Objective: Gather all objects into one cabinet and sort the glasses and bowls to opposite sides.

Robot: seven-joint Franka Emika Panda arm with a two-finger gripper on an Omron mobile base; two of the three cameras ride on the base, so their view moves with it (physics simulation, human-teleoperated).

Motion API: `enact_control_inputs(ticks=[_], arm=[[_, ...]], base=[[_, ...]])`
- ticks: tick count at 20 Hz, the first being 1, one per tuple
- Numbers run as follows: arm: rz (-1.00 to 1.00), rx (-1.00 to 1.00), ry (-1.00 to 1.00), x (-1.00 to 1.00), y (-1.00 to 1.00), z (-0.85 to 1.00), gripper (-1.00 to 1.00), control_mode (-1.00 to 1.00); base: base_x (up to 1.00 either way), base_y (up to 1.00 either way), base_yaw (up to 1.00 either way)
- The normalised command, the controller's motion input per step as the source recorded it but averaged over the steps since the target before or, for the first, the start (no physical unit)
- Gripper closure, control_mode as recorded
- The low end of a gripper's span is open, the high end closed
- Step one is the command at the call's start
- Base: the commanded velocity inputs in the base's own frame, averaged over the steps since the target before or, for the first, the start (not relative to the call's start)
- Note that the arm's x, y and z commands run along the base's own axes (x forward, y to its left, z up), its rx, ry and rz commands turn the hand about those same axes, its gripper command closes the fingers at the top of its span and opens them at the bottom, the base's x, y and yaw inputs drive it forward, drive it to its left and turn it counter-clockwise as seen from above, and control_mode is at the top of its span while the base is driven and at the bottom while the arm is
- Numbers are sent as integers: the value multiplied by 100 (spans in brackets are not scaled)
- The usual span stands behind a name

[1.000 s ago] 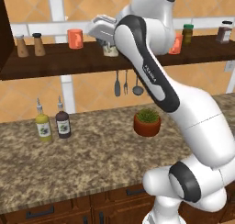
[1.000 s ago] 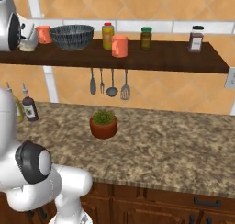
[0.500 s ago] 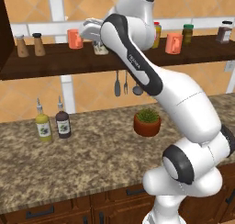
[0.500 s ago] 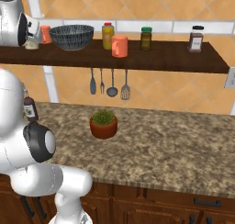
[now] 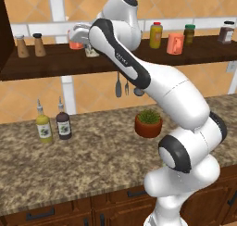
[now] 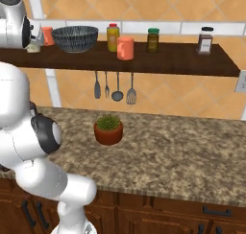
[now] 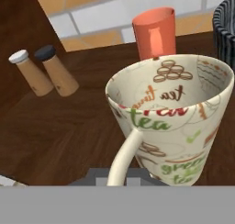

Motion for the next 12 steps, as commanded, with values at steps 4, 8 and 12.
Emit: enact_control_inputs(ticks=[4,8,12], arm=[[1,-3,0,31,21,-14,100,-100],[1,-1,0,31,4,-11,100,-100],[0,0,0,35,0,-9,100,-100]], base=[[0,0,0],[0,0,0],[0,0,0]])
